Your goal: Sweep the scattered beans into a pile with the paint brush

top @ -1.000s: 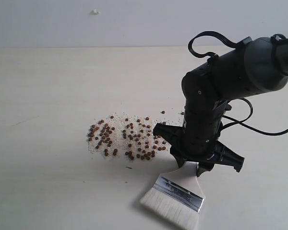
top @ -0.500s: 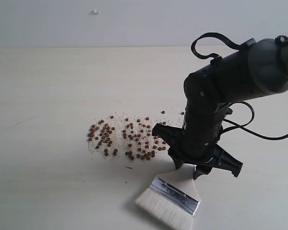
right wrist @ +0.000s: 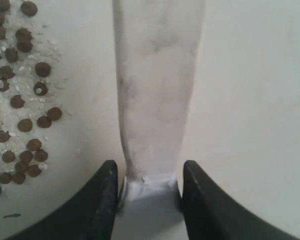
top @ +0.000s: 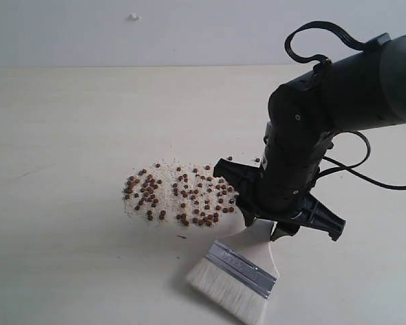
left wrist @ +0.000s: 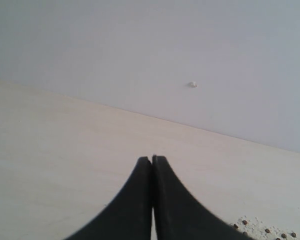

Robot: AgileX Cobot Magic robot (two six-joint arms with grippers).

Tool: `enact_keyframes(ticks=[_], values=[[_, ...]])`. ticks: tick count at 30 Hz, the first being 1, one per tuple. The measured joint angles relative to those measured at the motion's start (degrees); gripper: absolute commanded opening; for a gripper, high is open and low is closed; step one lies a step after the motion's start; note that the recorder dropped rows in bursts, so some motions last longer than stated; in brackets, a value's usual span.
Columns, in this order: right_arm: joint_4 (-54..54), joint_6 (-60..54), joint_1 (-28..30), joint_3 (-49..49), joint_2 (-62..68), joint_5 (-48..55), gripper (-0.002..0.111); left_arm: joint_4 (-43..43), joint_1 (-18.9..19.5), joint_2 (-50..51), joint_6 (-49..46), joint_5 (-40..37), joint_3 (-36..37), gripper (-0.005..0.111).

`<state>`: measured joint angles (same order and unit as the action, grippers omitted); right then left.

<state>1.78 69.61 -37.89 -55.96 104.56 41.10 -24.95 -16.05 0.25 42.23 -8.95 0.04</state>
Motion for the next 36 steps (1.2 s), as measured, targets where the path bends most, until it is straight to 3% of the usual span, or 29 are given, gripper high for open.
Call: enact_keyframes(ticks=[9,36], values=[[3.27,0.13,0.0,0.0,0.0,-0.05,0.0,0.0,0.0,0.0,0.0,0.0,0.0,0.0],[-1.35,2.6,0.0,0.0,-0.27,-1.18,0.0,0.0,0.0,0.0,0.0,0.0,0.0,0.0]])
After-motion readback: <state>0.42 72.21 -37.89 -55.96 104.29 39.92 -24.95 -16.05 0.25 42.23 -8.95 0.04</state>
